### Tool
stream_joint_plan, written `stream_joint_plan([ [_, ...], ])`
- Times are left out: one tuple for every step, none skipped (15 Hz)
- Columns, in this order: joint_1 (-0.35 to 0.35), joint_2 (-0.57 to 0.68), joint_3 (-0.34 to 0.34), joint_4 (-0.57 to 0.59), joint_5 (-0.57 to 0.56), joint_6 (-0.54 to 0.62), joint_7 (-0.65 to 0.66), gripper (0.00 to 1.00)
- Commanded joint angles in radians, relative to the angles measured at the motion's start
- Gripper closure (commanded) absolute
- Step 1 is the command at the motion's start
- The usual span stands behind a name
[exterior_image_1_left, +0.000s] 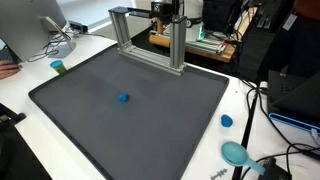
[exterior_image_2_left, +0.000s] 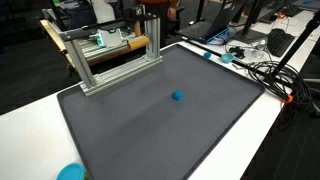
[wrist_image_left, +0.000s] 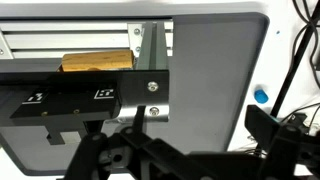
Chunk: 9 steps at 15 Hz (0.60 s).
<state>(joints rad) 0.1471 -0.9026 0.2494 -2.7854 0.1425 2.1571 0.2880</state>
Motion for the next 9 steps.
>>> stream_joint_plan([
  [0.001,0.002,-0.002,-0.001,-0.002,-0.003,0.001,0.0],
  [0.001,0.004,-0.002,-0.004,-0.003,-0.003,0.001,0.0],
  [0.001,0.006,-0.002,-0.005,-0.003,-0.003,0.001,0.0],
  [0.001,0.007,-0.002,-0.004,-0.003,-0.003,0.001,0.0],
  [0.001,0.007,-0.002,-0.004,-0.003,-0.003,0.001,0.0],
  [-0.006,-0.006,-0.014,-0.003,-0.005,0.003,-0.003,0.0],
  [-0.015,-0.015,-0.02,0.0,-0.01,0.001,-0.003,0.0],
  [-0.045,-0.036,-0.035,0.007,-0.035,-0.009,-0.007,0.0],
  [-0.063,-0.045,-0.049,0.015,-0.048,-0.012,-0.01,0.0],
])
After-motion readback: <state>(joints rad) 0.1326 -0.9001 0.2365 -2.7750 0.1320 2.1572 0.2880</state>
